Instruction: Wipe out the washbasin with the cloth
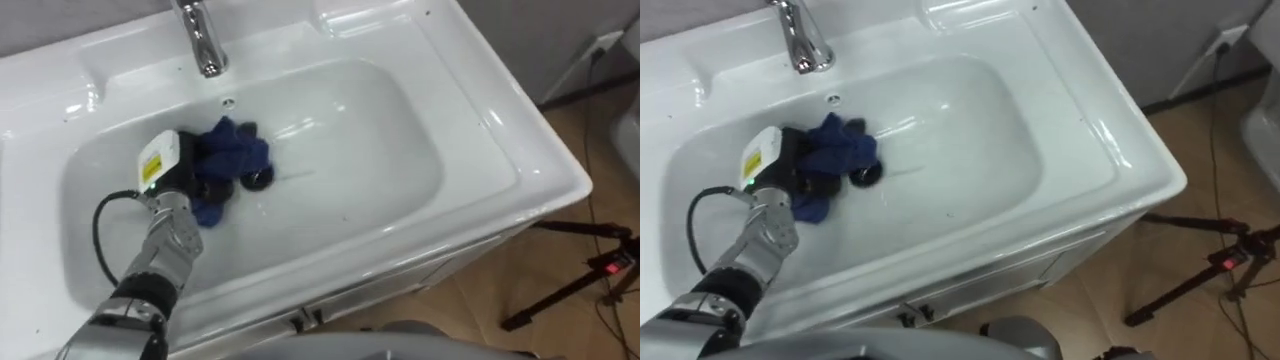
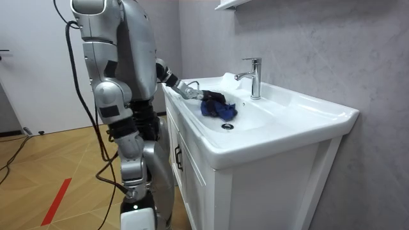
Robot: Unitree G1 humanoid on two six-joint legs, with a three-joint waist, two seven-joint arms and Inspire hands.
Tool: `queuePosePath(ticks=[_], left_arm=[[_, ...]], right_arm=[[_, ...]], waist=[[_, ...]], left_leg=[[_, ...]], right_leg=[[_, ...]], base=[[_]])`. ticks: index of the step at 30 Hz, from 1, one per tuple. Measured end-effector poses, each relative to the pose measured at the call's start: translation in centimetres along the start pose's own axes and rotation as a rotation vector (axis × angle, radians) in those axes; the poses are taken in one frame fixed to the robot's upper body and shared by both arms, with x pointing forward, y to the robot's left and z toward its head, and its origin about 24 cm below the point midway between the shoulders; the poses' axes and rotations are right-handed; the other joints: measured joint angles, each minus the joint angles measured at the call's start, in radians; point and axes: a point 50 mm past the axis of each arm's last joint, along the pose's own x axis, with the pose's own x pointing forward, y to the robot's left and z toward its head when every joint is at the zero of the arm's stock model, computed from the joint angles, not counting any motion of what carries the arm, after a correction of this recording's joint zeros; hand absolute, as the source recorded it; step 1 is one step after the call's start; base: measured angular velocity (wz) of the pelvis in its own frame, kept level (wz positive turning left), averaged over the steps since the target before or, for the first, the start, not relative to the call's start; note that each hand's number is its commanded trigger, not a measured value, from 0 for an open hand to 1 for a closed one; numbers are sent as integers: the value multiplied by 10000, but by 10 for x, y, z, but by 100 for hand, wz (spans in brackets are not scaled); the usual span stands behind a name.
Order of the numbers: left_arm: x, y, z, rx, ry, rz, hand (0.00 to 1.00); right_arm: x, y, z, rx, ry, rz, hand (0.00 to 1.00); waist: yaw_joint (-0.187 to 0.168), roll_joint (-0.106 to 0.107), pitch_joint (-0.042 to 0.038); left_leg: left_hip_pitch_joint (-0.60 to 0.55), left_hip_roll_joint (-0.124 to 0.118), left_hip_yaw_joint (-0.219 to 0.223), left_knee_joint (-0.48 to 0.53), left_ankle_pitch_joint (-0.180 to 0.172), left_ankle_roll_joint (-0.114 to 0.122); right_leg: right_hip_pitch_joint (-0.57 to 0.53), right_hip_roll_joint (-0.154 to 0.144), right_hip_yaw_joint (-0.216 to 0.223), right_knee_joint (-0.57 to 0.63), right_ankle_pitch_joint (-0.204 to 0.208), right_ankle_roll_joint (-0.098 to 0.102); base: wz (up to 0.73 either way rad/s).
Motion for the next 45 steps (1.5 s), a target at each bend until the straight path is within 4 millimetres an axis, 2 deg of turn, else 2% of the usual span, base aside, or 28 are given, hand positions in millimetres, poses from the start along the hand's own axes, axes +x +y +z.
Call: queuePosePath(ticks=[4, 9, 11, 14, 20, 22, 25, 36, 42, 45], left_arm=[[-4, -1, -13, 773, 114, 43, 100], [-6, 2, -22, 1551, 206, 282, 100], [-7, 3, -24, 1881, 216, 346, 100], [-8, 3, -25, 2399, 135, 416, 100], [-12, 1, -31, 3124, 125, 436, 100], [-16, -1, -34, 3348, 128, 406, 100], [-17, -1, -37, 3475, 210, 441, 100], [-22, -6, -39, 4082, 673, 317, 100], [-22, -7, -41, 3484, 1129, 256, 100], [-20, -7, -39, 2487, 1632, 9, 100]], right_arm=[[0, -1, 2, 56, -106, -20, 0], [1, -2, -10, 74, 237, -45, 0], [1, -2, -16, 151, 448, -35, 0], [1, -3, -17, 475, 566, -31, 0], [1, -5, -16, 670, 583, -35, 0], [1, -7, -14, 676, 538, -35, 0], [1, -8, -11, 694, 452, 45, 0], [0, -10, -8, 775, 316, 4, 0], [1, -9, -7, 854, 118, -15, 0], [1, -7, -11, 672, 233, -5, 0]], waist=[[22, 154, -19], [5, 176, -29], [-2, 180, -30], [-14, 196, -37], [-1, 281, -60], [-3, 347, -95], [-5, 387, -100], [-61, 424, -79], [-116, 410, -68], [-124, 399, -60]], left_leg=[[197, 85, -307, -32, -12, -90], [285, 201, -424, 13, 0, -206], [294, 226, -619, 56, 29, -245], [290, 230, -996, 173, 67, -300], [379, 259, -1335, 210, 147, -397], [401, 274, -1335, 225, 154, -406], [422, 329, -1331, 218, 186, -459], [471, 327, -1325, 232, 375, -479], [461, 312, -1229, 225, 381, -491], [462, 312, -1066, 227, 393, -508]], right_leg=[[264, 90, -77, -17, -45, -125], [296, 172, -22, 105, -115, -299], [349, 193, -76, 99, -159, -367], [405, 185, -197, 108, -232, -441], [582, 186, -398, 107, -334, -567], [589, 186, -443, 126, -385, -603], [659, 211, -504, 140, -428, -670], [767, 212, -564, 166, -559, -876], [789, 228, -569, 148, -587, -916], [764, 241, -499, 150, -602, -908]], base=[[3], [-5], [7], [12], [10], [7], [11], [2], [0], [-3]])
